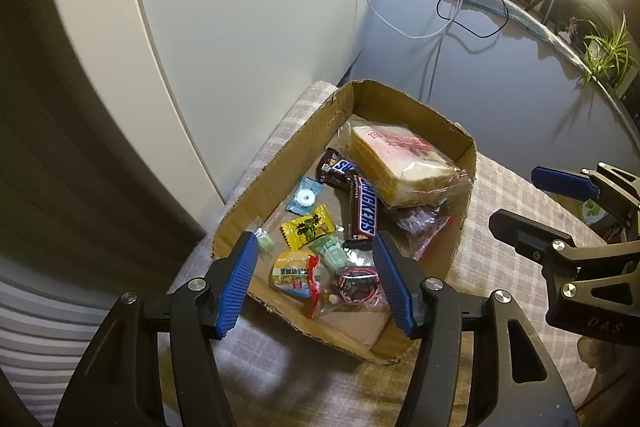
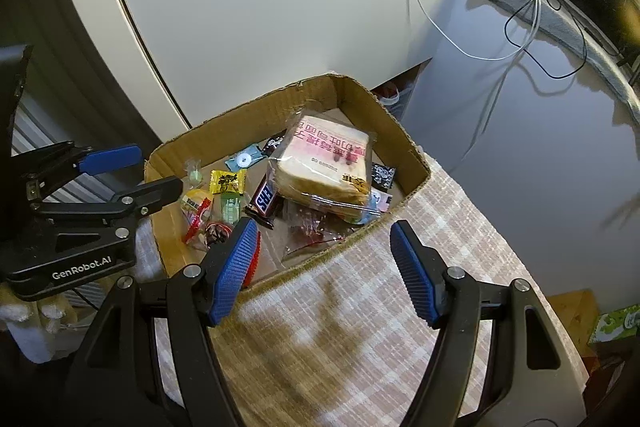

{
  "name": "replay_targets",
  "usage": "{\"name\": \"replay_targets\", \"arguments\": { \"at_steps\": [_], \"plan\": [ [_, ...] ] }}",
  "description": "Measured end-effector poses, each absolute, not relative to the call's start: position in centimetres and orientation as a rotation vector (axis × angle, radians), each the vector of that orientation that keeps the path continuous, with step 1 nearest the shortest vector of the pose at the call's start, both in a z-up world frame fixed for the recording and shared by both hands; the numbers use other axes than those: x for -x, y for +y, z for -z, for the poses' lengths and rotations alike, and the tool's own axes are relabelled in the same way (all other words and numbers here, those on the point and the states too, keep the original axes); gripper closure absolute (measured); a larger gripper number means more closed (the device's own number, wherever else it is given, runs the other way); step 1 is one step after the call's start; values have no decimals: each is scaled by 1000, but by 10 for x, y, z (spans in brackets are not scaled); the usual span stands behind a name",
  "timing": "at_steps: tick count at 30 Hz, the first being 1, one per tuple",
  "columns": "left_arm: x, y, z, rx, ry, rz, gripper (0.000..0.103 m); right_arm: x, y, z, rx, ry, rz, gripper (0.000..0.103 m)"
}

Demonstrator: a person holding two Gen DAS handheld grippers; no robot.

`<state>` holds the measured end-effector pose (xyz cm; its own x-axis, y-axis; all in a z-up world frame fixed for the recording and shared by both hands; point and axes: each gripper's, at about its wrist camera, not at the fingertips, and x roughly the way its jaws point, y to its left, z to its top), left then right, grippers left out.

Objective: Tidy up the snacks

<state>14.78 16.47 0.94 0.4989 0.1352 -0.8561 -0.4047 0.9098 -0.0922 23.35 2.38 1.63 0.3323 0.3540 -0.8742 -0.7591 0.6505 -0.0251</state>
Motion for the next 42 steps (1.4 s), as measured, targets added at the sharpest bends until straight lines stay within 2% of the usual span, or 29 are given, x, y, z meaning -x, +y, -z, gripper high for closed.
{"name": "replay_targets", "arguments": {
  "at_steps": [6,13,17,42],
  "plan": [
    [-136,157,-22,298,978,-353,32,-227,13,-25,479,963,-723,31],
    [-125,140,-38,277,955,-350,31,-218,-12,-36,414,952,-666,31],
    [-119,129,-47,258,937,-346,23,-212,-23,-43,414,936,-637,31],
    [-97,103,-70,230,882,-395,23,-190,-36,-56,410,902,-629,31]
  ]
}}
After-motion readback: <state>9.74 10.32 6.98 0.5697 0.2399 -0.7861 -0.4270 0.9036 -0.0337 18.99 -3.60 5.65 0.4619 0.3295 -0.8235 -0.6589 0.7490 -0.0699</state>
